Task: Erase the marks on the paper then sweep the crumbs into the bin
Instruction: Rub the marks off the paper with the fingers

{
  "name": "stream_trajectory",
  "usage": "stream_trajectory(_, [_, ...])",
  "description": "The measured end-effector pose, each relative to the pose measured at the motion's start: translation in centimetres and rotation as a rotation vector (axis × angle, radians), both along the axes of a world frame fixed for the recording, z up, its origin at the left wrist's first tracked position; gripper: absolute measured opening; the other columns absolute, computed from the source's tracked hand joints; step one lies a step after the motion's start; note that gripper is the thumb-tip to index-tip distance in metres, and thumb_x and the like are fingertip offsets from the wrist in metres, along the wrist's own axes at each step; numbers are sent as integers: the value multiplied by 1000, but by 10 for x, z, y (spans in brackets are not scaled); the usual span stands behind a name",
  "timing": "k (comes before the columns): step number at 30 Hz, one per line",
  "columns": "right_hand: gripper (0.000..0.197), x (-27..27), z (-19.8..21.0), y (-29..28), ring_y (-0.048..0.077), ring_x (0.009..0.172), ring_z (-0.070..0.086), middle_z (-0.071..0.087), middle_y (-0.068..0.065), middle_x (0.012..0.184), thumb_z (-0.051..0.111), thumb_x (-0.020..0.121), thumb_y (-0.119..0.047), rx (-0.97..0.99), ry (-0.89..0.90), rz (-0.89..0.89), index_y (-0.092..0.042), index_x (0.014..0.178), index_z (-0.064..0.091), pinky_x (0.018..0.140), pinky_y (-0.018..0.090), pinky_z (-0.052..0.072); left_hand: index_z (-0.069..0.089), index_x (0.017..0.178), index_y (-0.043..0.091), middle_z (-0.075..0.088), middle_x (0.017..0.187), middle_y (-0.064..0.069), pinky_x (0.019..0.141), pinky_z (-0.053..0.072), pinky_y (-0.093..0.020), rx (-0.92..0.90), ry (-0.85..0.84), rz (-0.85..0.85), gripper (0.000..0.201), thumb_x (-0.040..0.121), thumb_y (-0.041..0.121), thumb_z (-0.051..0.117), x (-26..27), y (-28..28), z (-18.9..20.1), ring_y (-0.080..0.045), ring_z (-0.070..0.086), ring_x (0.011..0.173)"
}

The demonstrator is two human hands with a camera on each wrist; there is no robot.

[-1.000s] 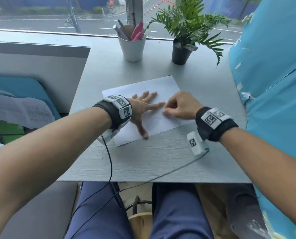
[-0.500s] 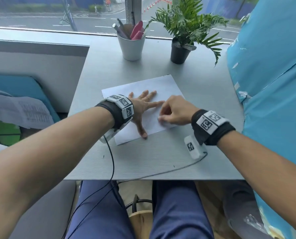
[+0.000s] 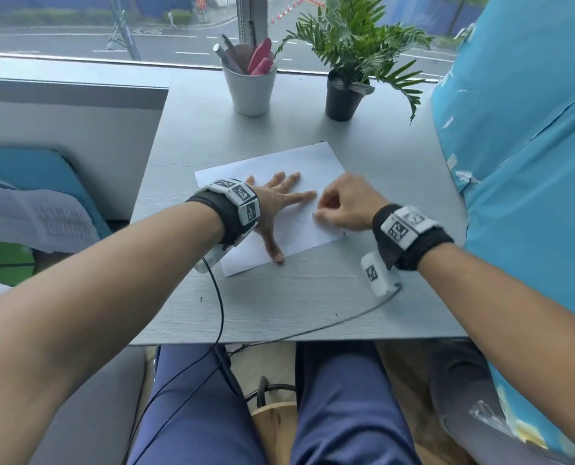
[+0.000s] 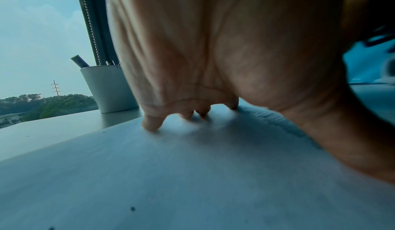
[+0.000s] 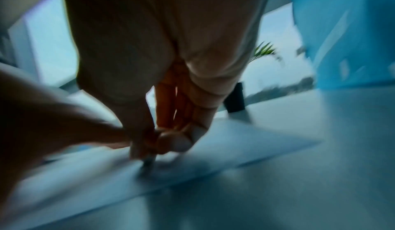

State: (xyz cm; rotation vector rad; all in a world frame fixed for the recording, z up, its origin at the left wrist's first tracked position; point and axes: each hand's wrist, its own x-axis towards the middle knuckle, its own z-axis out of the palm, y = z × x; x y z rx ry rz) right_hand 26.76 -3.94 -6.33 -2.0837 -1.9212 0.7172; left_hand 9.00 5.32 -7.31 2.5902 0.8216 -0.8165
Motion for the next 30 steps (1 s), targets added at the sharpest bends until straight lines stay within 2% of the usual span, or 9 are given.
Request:
stream_trajectory(3, [8,-12,2,-9,2,63,64,71,-7,69,75,78,-24,-81,17,146,-17,78,78,61,14,49,-20,148,51,-34,158,7,112,-2,-72,-4,1,-12,154,40,69,89,-1,2,-3,-21,-30,146])
stream_trajectory(7, [16,13,7,15,12,74,68,75,1,79,75,78,-26,54,-38,-68,-12,85,79,72,22,53,-20,149,50,-33,159,7,112,-2,-73,-5,-4,-17,154,41,69,89,-2,1,-1,-21,-29,147])
stream_trajectory(9, [13,-11,4,4,11,72,68,74,0,78,74,78,-23,4,-39,72,-12,83,78,73,25,56,-20,150,48,-33,159,6,112,-2,-72,1,-4,-12,155,41,68,89,-1,2,-2,-22,-30,146])
stream_trajectory(12, [9,-34,2,-16,-3,63,62,70,-10,71,75,79,-25,-83,23,250,-17,80,78,64,12,51,-22,149,49,-36,158,6,110,-3,-74,0,-2,-18,158,39,69,89,-1,3,-5,-23,-31,146])
stream_trajectory(16, [13,-1,4,11,9,70,67,74,-1,75,76,76,-26,65,23,-69,-14,79,79,69,22,53,-23,149,48,-36,157,7,112,-5,-72,-14,4,-7,159,39,68,90,-1,1,-2,-21,-32,145])
stream_trajectory(19, [9,-34,0,-9,9,67,66,73,-2,74,74,77,-21,-11,27,118,-13,78,78,65,21,52,-23,149,46,-36,157,5,111,-3,-74,-4,5,-15,159,39,67,90,0,0,-3,-24,-32,145])
stream_trajectory(21, [9,-46,0,-21,3,65,63,73,-5,75,73,79,-23,-77,49,228,-16,81,78,64,12,50,-23,150,46,-36,158,4,110,-2,-75,7,4,-21,159,39,67,90,0,1,-3,-25,-31,146])
stream_trajectory(25, [12,-16,1,1,4,66,64,73,-5,72,75,76,-28,53,40,-26,-16,79,79,64,19,50,-22,150,46,-36,157,7,112,-5,-72,-13,4,-14,159,39,68,89,-1,1,-3,-22,-32,145])
stream_trajectory(30, [10,-49,-1,-23,4,65,64,72,-6,72,74,79,-25,-81,48,224,-16,81,78,63,17,52,-22,150,48,-36,158,6,111,-3,-73,14,-1,-20,160,37,68,90,0,1,-5,-23,-31,146])
